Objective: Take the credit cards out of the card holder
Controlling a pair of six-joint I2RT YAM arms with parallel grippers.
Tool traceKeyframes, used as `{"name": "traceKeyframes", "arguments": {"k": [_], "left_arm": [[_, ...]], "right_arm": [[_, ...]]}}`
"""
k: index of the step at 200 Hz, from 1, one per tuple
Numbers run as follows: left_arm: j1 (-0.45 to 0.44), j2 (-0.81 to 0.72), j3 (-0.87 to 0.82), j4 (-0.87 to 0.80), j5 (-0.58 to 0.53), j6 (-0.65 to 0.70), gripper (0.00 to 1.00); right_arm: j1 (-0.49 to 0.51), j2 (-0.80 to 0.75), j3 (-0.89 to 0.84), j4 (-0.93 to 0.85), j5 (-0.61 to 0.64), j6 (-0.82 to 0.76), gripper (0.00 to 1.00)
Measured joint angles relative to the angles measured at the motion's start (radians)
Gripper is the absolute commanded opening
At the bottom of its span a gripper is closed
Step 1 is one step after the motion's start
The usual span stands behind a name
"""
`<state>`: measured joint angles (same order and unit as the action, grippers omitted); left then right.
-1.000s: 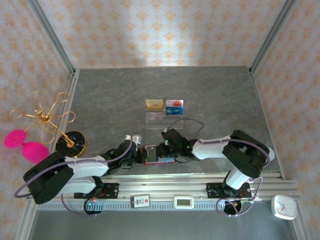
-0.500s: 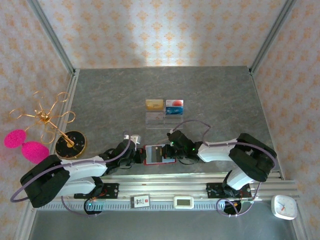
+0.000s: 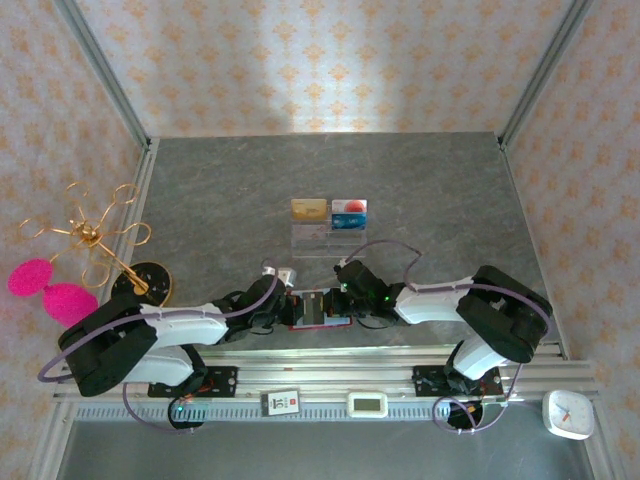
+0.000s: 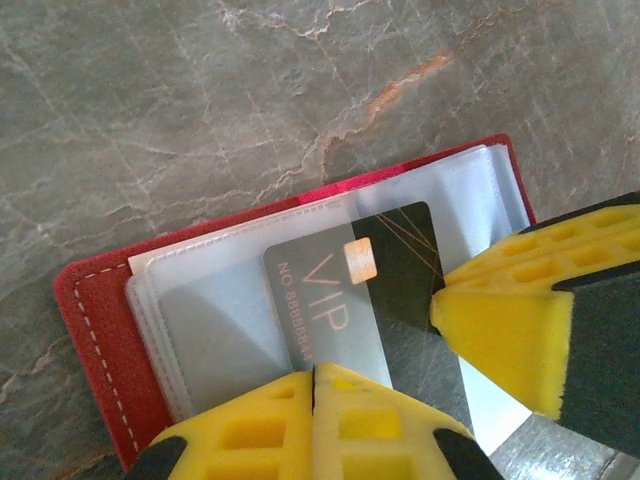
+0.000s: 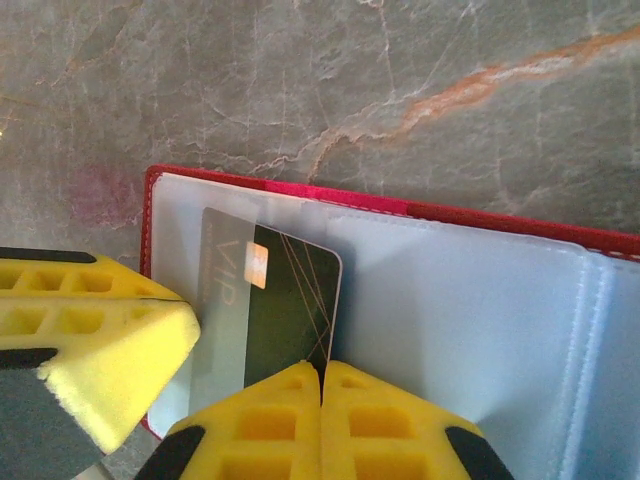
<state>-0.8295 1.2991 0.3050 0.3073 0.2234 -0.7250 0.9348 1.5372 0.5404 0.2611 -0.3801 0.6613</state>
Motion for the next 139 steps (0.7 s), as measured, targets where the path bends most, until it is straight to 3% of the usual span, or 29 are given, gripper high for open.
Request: {"name": "traceKeyframes", "arguments": {"k": [20, 50, 83, 107, 139], "left_arm": [[0.0, 0.013, 0.0, 0.02, 0.001, 0.0, 0.0], [0.0, 0.043, 0.0, 0.067, 0.009, 0.0, 0.0], [0.0, 0.054, 0.0, 0.085, 0.016, 0.0, 0.0], [0.0, 0.051, 0.0, 0.087, 0.016, 0.0, 0.0], [0.003, 0.042, -0.004, 0.082, 0.016, 0.0, 0.0]], "right_arm": [[-0.003, 0.001, -0.003, 0.007, -0.007, 0.001, 0.14], [-0.006, 0.013, -0.004, 0.045, -0.033, 0.009, 0.18], [-0.012, 0.028, -0.005, 0.07, -0.046, 0.014, 0.0], [-0.026, 0.006, -0.023, 0.077, -0.045, 0.023, 0.0], [-0.061, -0.164, -0.06, -0.043, 0.017, -0.024, 0.0]]}}
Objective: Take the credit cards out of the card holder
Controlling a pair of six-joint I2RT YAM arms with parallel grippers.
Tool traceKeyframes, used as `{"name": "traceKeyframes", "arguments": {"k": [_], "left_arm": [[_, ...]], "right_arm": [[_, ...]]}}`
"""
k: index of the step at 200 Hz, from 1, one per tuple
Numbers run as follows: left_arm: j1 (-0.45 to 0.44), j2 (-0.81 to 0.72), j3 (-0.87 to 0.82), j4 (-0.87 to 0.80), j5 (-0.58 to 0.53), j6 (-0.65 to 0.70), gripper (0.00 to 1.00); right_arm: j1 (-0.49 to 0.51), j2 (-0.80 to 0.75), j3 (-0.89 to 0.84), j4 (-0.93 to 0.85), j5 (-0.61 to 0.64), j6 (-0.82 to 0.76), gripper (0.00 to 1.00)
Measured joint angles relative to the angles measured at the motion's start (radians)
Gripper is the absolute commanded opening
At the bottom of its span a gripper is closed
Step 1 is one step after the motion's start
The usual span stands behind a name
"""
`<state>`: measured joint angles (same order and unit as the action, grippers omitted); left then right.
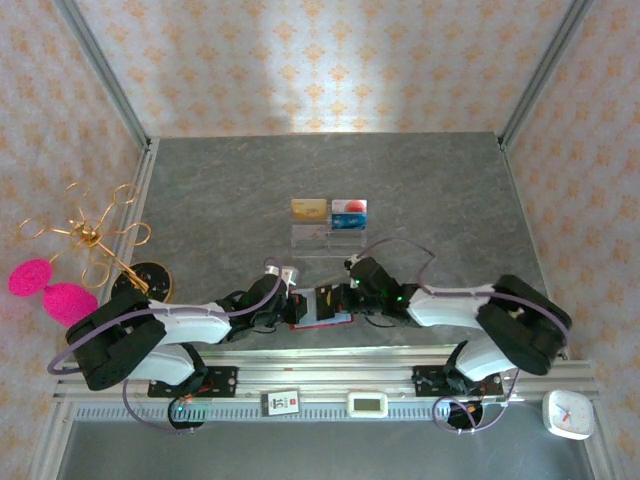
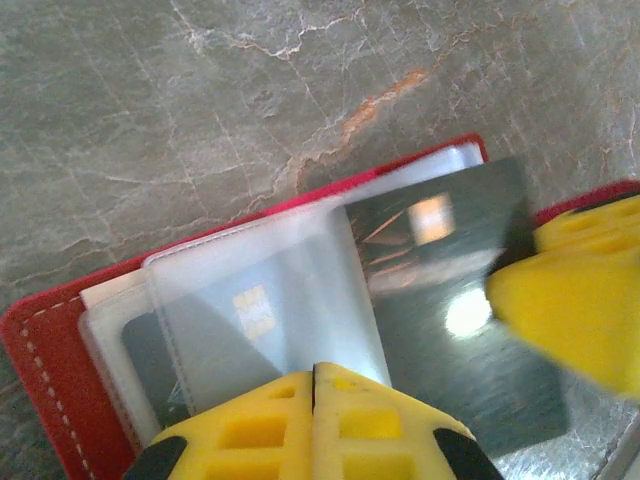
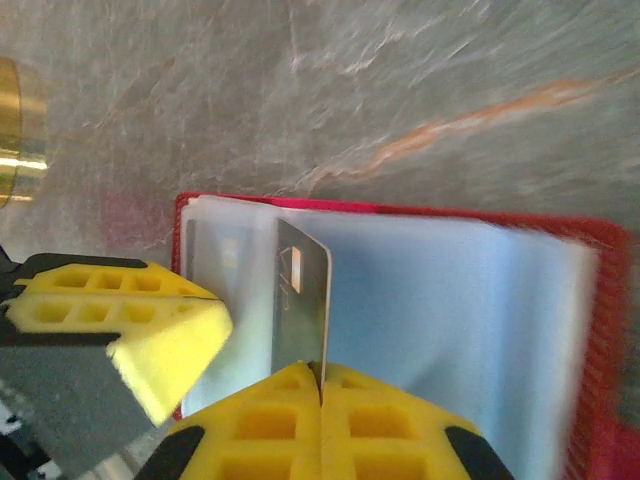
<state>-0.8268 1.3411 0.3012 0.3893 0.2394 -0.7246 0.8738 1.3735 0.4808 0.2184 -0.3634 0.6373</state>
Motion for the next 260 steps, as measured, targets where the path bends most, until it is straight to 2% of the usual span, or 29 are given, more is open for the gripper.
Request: {"name": "traceKeyframes", "arguments": {"k": [18, 23, 53, 91, 99, 109, 145, 194, 221, 260], "left_arm": [[0.009, -0.011, 0.0, -0.016, 0.008, 0.001, 0.0], [0.01, -0.014, 0.002, -0.026, 0.008, 0.001, 0.04], [0.011, -0.085, 0.042, -0.131, 0.004, 0.029, 0.4], [0.021, -0.249, 0.135, -0.228, -0.037, 0.047, 0.68], [0.023, -0.283, 0.144, -0.243, -0.045, 0.055, 0.87], [0.027, -0.327, 0.148, -0.258, -0.062, 0.053, 0.99], [0.049, -0.449, 0.148, -0.332, -0.122, 0.061, 0.99], [0.05, -0.621, 0.148, -0.385, -0.204, 0.074, 0.99], [0.05, -0.678, 0.148, -0.385, -0.234, 0.095, 0.99], [0.05, -0.686, 0.148, -0.385, -0.285, 0.128, 0.99]], "right_arm": [[-0.011, -0.101, 0.015, -0.086, 0.052, -0.065, 0.0], [-0.014, -0.124, 0.027, -0.113, 0.065, -0.084, 0.0], [-0.054, -0.216, 0.167, -0.241, 0.14, -0.246, 0.0], [-0.14, -0.233, 0.406, -0.275, 0.171, -0.475, 0.0], [-0.151, -0.22, 0.448, -0.277, 0.167, -0.538, 0.0], [-0.164, -0.193, 0.496, -0.28, 0.153, -0.609, 0.0], [-0.216, -0.034, 0.615, -0.354, 0.029, -0.888, 0.0], [-0.253, 0.241, 0.892, -0.644, -0.178, -1.205, 0.0], [-0.253, 0.36, 1.043, -0.77, -0.242, -1.346, 0.0], [-0.253, 0.465, 1.13, -0.91, -0.289, -1.51, 0.0]]}}
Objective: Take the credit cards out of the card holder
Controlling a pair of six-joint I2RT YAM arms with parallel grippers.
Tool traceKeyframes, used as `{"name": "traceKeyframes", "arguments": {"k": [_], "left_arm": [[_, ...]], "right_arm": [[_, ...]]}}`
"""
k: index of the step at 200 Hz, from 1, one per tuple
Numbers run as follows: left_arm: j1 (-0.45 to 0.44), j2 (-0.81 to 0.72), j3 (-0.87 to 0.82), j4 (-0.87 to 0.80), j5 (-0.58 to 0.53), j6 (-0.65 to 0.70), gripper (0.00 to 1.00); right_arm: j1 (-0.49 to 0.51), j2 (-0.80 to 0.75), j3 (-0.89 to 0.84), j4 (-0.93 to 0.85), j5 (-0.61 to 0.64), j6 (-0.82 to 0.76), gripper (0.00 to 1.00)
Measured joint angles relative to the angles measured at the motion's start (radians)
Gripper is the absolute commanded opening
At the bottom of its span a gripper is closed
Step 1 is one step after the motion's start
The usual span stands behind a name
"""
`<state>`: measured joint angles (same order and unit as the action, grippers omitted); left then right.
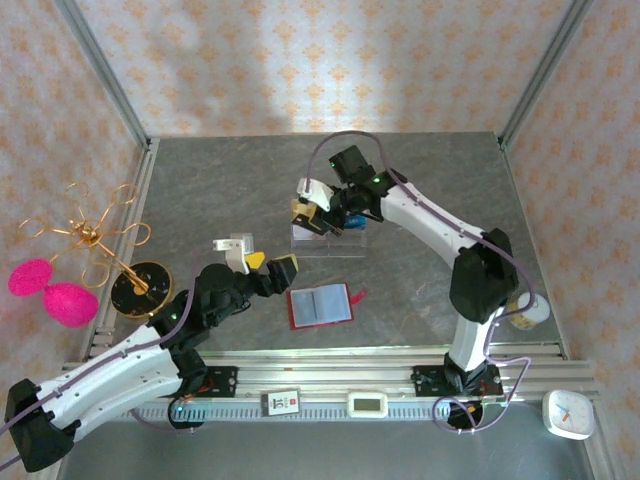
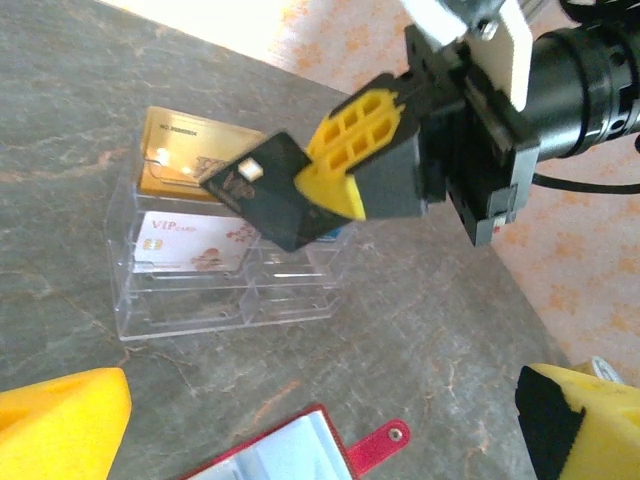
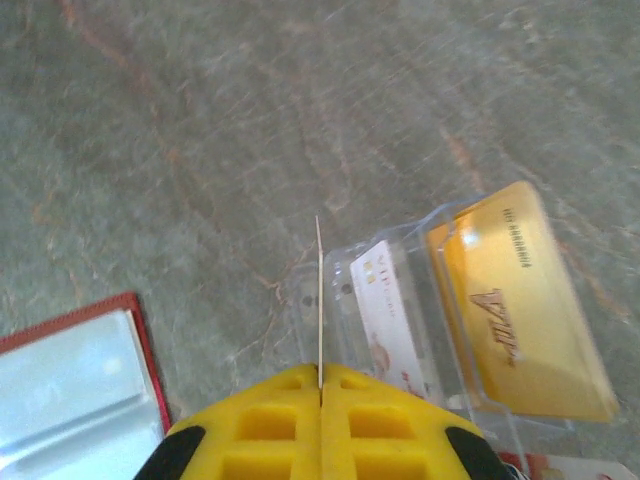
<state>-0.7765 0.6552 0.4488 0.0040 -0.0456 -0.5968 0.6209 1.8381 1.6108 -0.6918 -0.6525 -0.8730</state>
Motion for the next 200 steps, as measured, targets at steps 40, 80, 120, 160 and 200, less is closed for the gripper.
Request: {"name": "traceKeyframes", "arguments": {"k": [40, 80, 120, 160, 200], "left_arm": [[0.0, 0.01, 0.0, 0.006, -0.034, 0.03, 0.99], [0.001, 0.052, 0.0, 0.011, -0.06, 0.05, 0.99], [0.011, 0.102, 0.0, 0.014, -0.064, 0.072, 0.99], [0.014, 0.119, 0.0, 0.015, -0.064, 0.076, 0.99], [0.024, 0.117, 0.0, 0.015, -0.063, 0.076, 0.99]], "right_arm": [[0.002, 0.093, 0.087, -0.106, -0.025, -0.126, 0.0], [0.012, 0.176, 0.157, -0.171, -0.016, -0.199, 0.0], [0.024, 0.242, 0.197, -0.212, 0.014, -0.236, 0.0], [0.024, 0.277, 0.219, -0.222, 0.044, -0.243, 0.0], [0.025, 0.302, 0.222, -0.22, 0.071, -0.243, 0.0]]}}
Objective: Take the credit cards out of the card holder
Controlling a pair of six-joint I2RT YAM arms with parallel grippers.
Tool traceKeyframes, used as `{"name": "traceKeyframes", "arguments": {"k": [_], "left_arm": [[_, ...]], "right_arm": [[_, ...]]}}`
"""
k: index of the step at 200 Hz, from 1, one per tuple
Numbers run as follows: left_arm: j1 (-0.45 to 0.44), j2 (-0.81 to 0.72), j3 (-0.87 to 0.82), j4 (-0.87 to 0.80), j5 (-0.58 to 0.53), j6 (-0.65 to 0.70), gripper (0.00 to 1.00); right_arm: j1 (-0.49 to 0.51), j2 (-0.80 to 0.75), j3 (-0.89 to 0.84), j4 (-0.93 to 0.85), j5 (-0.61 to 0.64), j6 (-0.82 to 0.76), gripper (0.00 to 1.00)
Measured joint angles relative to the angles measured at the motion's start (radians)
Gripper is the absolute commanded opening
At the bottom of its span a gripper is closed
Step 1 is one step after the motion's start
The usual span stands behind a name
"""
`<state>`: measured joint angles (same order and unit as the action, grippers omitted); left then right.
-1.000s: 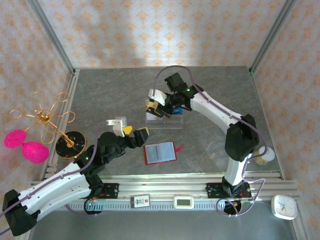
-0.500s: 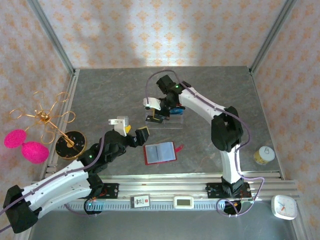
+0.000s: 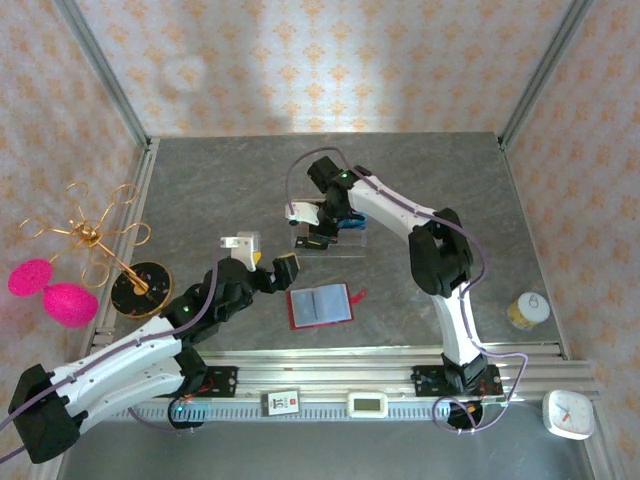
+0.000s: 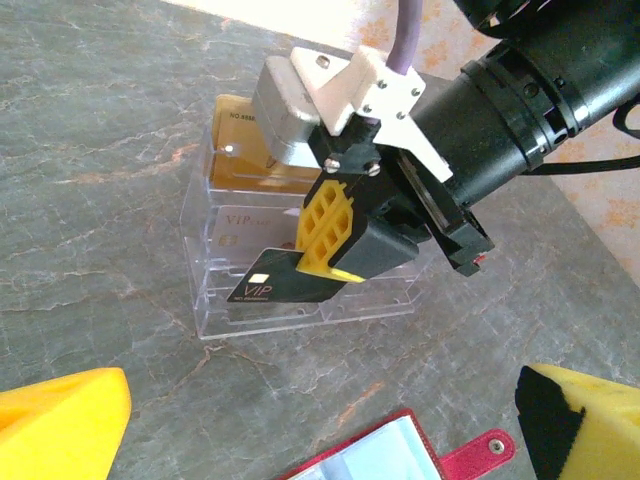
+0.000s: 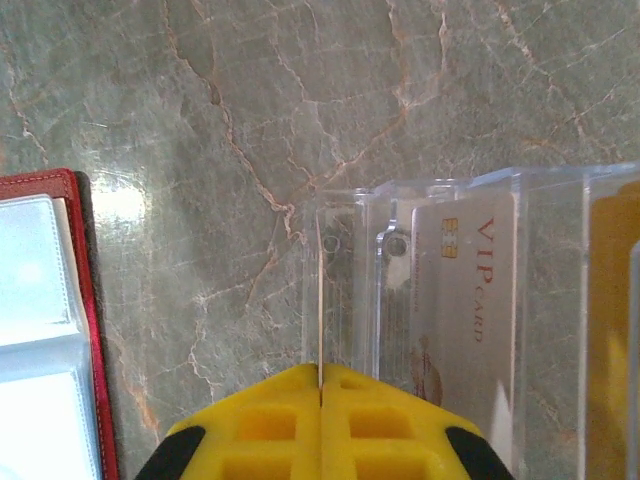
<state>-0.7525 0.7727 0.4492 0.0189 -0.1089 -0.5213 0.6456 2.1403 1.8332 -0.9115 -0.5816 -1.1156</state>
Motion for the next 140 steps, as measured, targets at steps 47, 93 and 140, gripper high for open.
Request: {"name": "traceKeyframes", "arguments": {"k": [47, 93, 140], "left_arm": [[0.001, -0.005, 0.0, 0.001, 0.0, 0.0, 0.99], [0.002, -0.006, 0.0, 0.001, 0.004, 0.0, 0.99], [0.003, -0.025, -0.005, 0.013, 0.01, -0.001, 0.99]], "right_arm": [[0.015, 0.005, -0.001, 0.027, 0.037, 0.008, 0.02], [0.035, 0.013, -0.003, 0.072, 0.059, 0.037, 0.21], [0.035, 0.013, -0.003, 0.107, 0.061, 0.079, 0.3]]}}
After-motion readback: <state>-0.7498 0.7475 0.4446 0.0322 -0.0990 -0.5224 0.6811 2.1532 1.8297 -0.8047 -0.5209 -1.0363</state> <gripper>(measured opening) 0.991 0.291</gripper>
